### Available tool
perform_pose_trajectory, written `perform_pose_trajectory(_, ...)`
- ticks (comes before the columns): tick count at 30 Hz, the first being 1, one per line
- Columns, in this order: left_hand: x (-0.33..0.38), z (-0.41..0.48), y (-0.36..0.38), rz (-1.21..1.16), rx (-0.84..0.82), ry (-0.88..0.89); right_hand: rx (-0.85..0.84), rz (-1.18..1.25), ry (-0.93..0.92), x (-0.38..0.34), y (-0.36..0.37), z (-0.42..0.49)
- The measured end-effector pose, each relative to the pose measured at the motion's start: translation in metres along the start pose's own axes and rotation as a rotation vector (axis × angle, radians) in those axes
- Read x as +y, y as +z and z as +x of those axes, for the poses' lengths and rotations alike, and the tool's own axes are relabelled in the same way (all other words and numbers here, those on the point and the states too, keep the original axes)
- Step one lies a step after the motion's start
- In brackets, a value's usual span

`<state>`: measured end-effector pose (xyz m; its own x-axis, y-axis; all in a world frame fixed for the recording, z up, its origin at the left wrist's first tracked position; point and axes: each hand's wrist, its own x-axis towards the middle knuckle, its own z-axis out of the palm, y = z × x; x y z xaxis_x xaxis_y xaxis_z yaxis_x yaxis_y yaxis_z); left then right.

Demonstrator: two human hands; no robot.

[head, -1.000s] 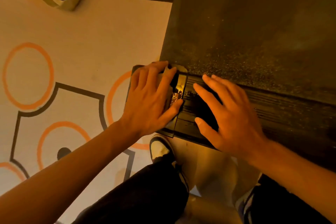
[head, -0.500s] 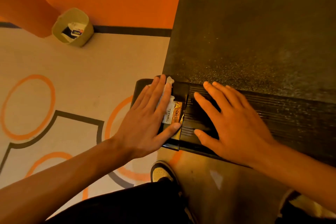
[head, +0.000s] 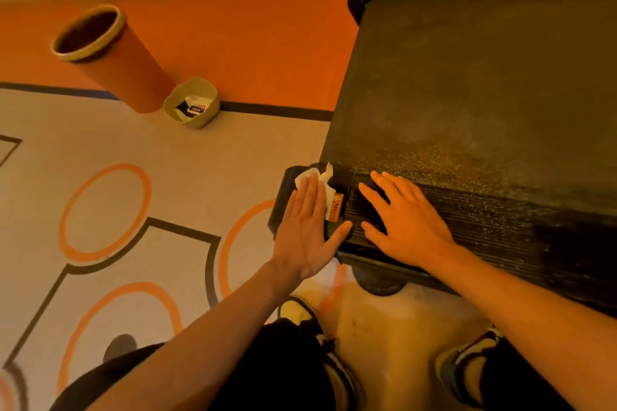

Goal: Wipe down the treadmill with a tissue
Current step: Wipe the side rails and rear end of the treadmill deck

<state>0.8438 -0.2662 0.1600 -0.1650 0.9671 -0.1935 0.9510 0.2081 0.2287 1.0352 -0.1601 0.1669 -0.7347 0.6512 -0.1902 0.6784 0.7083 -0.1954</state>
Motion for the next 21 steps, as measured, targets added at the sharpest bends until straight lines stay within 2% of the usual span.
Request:
perform_pose_trajectory(7,0.008,0.036,-0.017,0.077,-0.066,0.111,0.030,0.016,-0.021,0.003,0.005,0.001)
perform_pose_trajectory(12,-0.005,0.030,-0.011,0.153,-0.013,0.256,0.053,0.025,-0.035,0.003,0.006,0.001)
perform_pose_trajectory(16,-0.005,0.051,-0.015,0.135,-0.007,0.190,0.070,0.023,-0.037,0.004,0.007,0.004)
perform_pose_trajectory(21,-0.009,0.044,-0.012,0.118,0.001,0.292,0.095,0.007,-0.045,0.003,0.007,0.005)
